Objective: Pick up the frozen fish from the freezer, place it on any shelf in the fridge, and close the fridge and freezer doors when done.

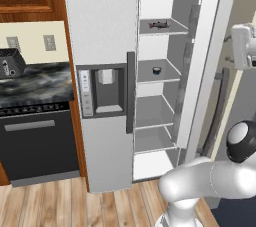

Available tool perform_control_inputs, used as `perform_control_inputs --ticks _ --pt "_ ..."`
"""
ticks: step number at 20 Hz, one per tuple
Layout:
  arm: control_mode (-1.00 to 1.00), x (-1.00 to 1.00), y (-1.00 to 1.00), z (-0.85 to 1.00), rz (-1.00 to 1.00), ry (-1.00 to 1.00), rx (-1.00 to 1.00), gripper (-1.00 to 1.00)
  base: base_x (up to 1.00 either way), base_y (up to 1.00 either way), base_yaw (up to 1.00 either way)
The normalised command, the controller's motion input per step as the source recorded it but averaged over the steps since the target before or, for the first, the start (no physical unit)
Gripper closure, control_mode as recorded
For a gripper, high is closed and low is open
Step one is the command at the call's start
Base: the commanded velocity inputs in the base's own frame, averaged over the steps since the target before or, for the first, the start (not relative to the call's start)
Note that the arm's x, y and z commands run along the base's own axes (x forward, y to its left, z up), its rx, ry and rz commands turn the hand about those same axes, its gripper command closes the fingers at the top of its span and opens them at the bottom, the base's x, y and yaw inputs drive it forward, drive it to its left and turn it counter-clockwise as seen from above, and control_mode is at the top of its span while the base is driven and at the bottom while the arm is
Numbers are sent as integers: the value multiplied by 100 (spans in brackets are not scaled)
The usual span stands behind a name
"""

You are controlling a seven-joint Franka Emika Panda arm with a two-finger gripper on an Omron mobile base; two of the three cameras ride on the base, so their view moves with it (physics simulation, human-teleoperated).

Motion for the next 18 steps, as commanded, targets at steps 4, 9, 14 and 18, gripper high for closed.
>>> perform_control_inputs --ticks 4,9,14,18 --pt "-100 34 47 18 4 -3 7 -100 0 0 0" --pt "-100 38 37 16 0 -4 0 -100 0 0 0" --pt "-100 45 32 4 -1 -5 0 -100 0 0 0" --pt "-100 49 39 0 -2 -6 0 -100 0 0 0"
